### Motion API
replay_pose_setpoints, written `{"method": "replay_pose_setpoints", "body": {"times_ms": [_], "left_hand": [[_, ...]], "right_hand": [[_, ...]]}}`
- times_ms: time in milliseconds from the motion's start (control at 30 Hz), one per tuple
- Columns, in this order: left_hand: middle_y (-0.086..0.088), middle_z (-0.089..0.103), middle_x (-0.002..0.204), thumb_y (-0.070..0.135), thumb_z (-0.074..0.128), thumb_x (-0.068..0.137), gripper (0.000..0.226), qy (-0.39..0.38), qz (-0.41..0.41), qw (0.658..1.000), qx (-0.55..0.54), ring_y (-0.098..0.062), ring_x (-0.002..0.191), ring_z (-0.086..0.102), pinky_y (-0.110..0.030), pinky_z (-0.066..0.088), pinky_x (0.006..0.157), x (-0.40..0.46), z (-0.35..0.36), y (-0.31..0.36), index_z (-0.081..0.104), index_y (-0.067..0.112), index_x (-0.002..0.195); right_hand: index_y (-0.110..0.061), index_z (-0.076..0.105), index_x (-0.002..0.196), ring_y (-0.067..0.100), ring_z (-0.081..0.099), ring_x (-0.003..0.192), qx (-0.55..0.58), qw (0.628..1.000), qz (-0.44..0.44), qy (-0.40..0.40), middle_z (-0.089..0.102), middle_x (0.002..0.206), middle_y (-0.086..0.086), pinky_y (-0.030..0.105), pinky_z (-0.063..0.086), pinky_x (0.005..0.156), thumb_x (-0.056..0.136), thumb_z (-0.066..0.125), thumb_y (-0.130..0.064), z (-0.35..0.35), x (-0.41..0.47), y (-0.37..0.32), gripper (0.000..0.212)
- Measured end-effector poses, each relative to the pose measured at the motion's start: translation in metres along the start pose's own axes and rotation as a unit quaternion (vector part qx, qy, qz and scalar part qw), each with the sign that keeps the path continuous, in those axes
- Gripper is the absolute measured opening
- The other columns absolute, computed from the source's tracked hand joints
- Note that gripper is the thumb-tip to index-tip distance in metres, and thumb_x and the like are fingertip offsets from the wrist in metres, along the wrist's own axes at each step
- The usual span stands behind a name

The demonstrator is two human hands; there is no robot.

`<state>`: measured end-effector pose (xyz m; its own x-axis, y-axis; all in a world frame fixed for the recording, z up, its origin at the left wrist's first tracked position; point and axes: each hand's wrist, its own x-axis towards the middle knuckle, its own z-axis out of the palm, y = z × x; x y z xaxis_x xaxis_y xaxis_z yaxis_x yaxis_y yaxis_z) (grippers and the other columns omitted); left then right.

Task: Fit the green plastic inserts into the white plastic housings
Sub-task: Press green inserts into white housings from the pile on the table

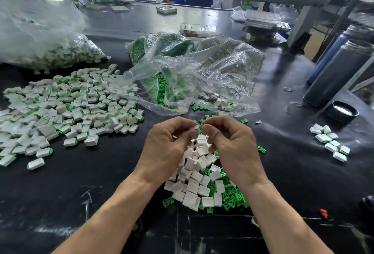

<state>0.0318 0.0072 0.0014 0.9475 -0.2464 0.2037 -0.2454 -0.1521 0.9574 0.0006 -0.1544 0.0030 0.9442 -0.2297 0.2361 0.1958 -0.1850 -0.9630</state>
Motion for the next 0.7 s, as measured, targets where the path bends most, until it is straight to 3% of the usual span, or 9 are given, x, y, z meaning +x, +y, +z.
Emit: {"method": "replay_pose_setpoints", "body": {"times_ms": [67,200,333,400,533,700], "left_hand": [[0.005,0.075,0.081,0.019,0.075,0.092,0.009,0.000,0.000,1.000,-0.010,-0.011,0.072,0.068,-0.029,0.060,0.068,0.000,0.000,0.000,0.077,0.023,0.099],[0.003,0.076,0.079,0.011,0.075,0.090,0.011,0.008,-0.003,0.999,-0.037,-0.007,0.068,0.067,-0.024,0.058,0.066,0.001,0.000,0.000,0.078,0.019,0.097],[-0.003,0.076,0.079,0.004,0.074,0.090,0.014,0.017,-0.009,0.998,-0.053,-0.014,0.067,0.066,-0.035,0.060,0.069,0.001,0.003,0.001,0.079,0.017,0.095],[-0.005,0.076,0.078,0.001,0.073,0.090,0.017,0.021,-0.011,0.998,-0.062,-0.015,0.066,0.066,-0.034,0.060,0.067,0.001,0.004,0.002,0.079,0.017,0.092],[-0.006,0.075,0.075,-0.001,0.073,0.089,0.019,0.034,-0.010,0.997,-0.074,-0.014,0.063,0.065,-0.027,0.059,0.063,0.001,0.006,0.002,0.079,0.017,0.089],[-0.002,0.076,0.076,-0.001,0.074,0.089,0.021,0.039,-0.009,0.998,-0.053,-0.022,0.067,0.070,-0.032,0.062,0.066,0.000,0.006,-0.001,0.080,0.019,0.092]], "right_hand": [[-0.033,0.075,0.088,0.008,0.063,0.066,-0.007,1.000,-0.001,0.003,0.074,0.081,-0.007,0.023,0.054,0.059,0.096,0.074,-0.013,0.002,-0.001,0.001,0.022],[-0.029,0.074,0.091,0.010,0.064,0.069,-0.020,1.000,-0.004,0.014,0.074,0.081,-0.005,0.039,0.059,0.065,0.096,0.072,-0.011,0.007,-0.003,0.003,0.018],[-0.025,0.074,0.089,0.008,0.062,0.065,0.015,1.000,0.004,0.013,0.073,0.077,-0.004,0.028,0.056,0.060,0.096,0.071,-0.006,0.007,-0.004,0.002,0.020],[-0.023,0.074,0.088,0.009,0.060,0.063,0.033,0.999,0.010,0.013,0.071,0.074,-0.004,0.024,0.054,0.058,0.096,0.070,-0.003,0.009,-0.005,0.003,0.021],[-0.020,0.074,0.086,0.010,0.059,0.060,0.050,0.998,0.017,0.031,0.070,0.071,-0.004,0.024,0.051,0.056,0.095,0.069,0.001,0.013,-0.005,0.005,0.023],[-0.027,0.076,0.086,0.012,0.060,0.064,0.006,1.000,-0.009,0.028,0.072,0.075,0.001,0.033,0.053,0.059,0.092,0.074,-0.005,0.010,-0.007,0.005,0.023]]}}
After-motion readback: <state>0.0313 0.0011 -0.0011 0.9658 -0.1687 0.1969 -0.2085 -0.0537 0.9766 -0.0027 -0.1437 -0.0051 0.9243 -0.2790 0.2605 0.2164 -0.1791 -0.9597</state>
